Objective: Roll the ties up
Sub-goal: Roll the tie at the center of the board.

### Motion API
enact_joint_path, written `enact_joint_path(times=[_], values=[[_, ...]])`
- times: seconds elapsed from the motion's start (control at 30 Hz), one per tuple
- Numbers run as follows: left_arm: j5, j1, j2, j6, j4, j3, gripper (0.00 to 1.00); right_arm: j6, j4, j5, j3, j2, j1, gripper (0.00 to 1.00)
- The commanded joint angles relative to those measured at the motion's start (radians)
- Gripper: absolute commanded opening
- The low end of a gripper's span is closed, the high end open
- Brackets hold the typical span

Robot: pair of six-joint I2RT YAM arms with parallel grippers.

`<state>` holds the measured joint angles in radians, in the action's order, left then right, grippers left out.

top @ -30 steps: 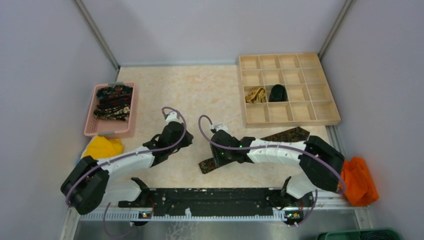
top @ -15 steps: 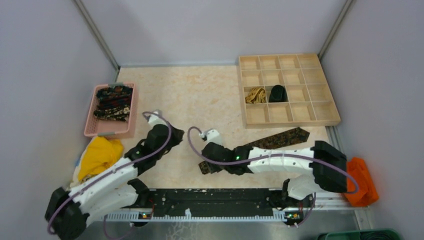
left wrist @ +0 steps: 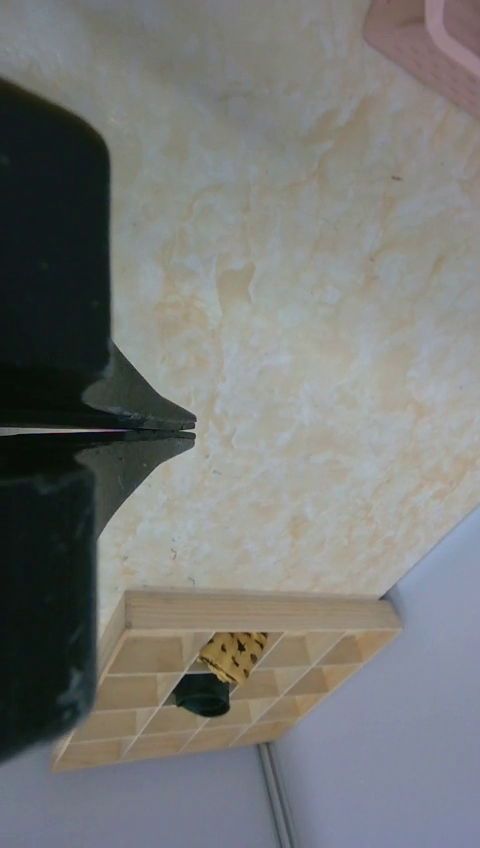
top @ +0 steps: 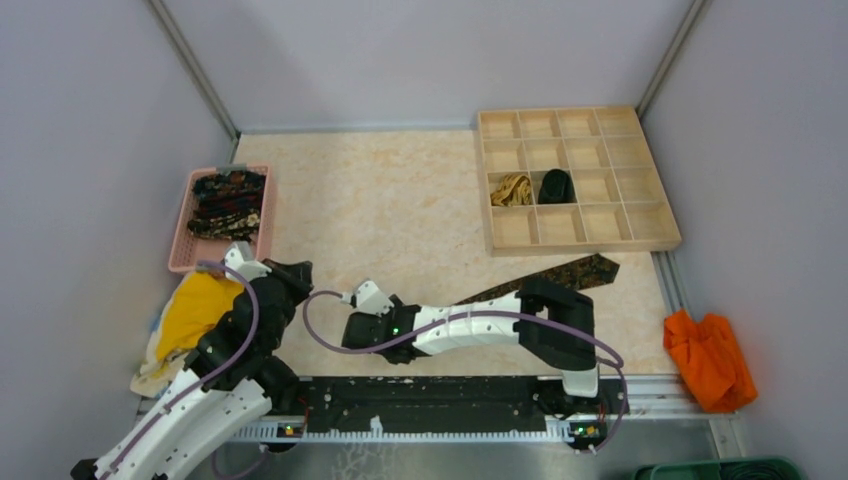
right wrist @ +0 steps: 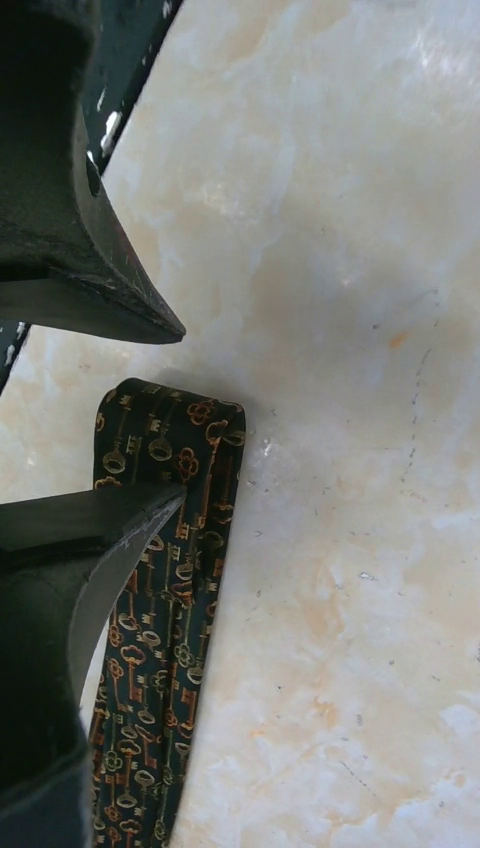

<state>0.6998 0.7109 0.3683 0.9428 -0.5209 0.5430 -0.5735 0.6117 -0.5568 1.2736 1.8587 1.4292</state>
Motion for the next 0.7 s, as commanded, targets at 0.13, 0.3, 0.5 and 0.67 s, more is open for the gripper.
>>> enact_joint_path(times=[0.13, 0.3, 0.5, 0.67], values=[[0.038, -0.004, -0.012, -0.014, -0.066, 0.008, 0.0, -0.041, 0.116, -0.073, 0.061, 0.054, 0.007, 0.56], [0.027, -0.004, -0.012, -0.035, -0.038, 0.003, 0.0, -0.094, 0.169, -0.103, 0.044, 0.069, 0.005, 0.55], [0.038, -0.003, -0.015, -0.045, -0.042, 0.014, 0.0, -0.115, 0.151, -0.089, 0.022, 0.081, 0.002, 0.35], [0.08, -0.004, -0.021, -0.033, -0.076, 0.028, 0.0, -0.091, 0.093, -0.072, 0.015, 0.073, -0.004, 0.13]])
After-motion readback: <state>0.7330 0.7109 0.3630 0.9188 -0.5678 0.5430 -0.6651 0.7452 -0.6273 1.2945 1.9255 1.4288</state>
